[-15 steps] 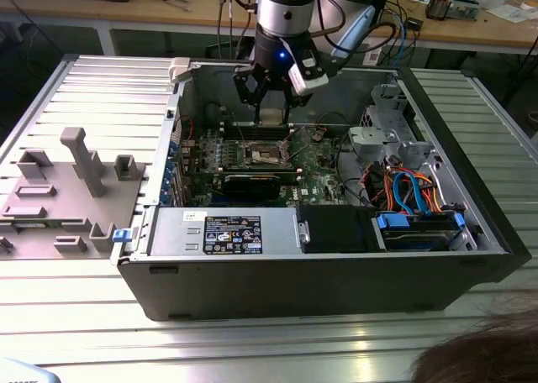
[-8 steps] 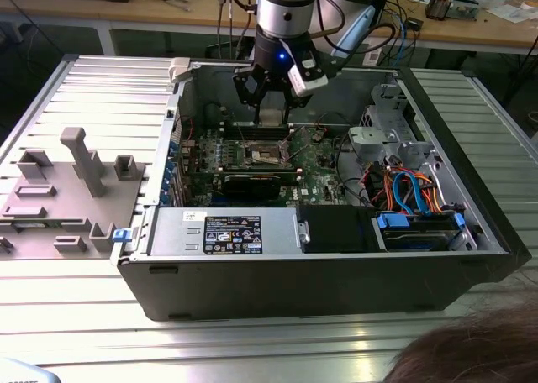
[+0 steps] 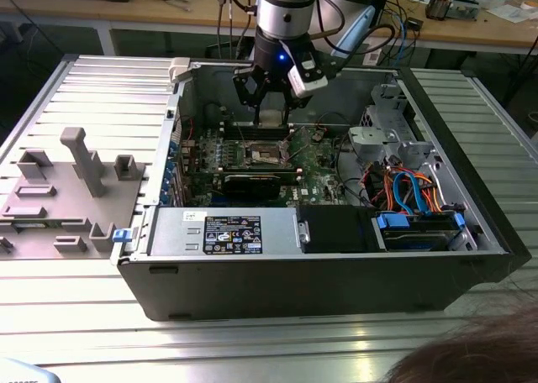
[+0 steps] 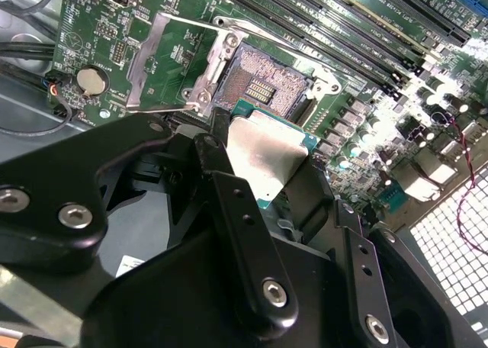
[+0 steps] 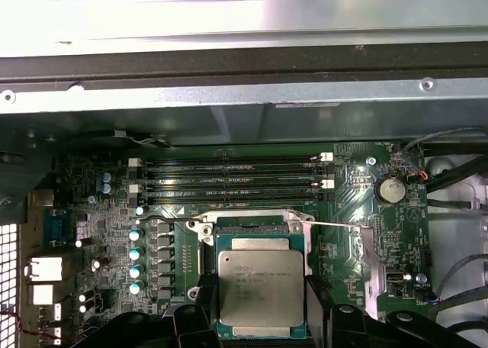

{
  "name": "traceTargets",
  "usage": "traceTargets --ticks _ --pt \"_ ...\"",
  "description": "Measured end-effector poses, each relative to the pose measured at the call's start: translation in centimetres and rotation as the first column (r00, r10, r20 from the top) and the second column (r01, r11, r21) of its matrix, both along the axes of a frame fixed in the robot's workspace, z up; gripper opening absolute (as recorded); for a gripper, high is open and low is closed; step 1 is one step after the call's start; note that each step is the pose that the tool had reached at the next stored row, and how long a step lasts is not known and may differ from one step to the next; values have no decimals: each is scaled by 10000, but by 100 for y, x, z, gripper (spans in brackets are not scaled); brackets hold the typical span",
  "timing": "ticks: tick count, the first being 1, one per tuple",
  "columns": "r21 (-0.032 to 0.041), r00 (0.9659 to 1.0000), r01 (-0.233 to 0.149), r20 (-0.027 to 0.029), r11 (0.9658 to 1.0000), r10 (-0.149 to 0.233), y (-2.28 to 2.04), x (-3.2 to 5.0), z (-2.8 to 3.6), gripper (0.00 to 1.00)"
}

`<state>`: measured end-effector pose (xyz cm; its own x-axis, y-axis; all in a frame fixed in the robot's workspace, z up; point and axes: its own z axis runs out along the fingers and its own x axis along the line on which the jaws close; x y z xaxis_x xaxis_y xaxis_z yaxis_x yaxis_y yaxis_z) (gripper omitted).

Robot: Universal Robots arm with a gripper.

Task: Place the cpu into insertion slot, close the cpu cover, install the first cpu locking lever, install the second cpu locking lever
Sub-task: 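Place the cpu into insertion slot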

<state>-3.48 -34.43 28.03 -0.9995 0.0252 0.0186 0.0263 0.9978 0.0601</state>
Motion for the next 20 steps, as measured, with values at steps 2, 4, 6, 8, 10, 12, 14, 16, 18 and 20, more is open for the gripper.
traceTargets --ticks 2,4,6,8,10,12,14,16,18,20 --pt "0 10000 0 -1 10000 0 0 0 -3 54" --pt "0 10000 0 0 10000 0 0 0 -7 54" --pt "1 10000 0 0 10000 0 0 -1 -14 54" --pt "0 10000 0 -1 10000 0 0 -2 -17 54" --pt "0 10000 0 0 10000 0 0 -2 -20 54" --pt "0 10000 0 0 10000 0 0 -3 -26 54" --pt "0 10000 0 -1 10000 0 0 -4 -29 54" --pt "0 10000 0 0 10000 0 0 -4 -33 54" --pt "0 10000 0 0 10000 0 0 -5 -38 54" --pt "0 10000 0 0 10000 0 0 -6 -42 54"
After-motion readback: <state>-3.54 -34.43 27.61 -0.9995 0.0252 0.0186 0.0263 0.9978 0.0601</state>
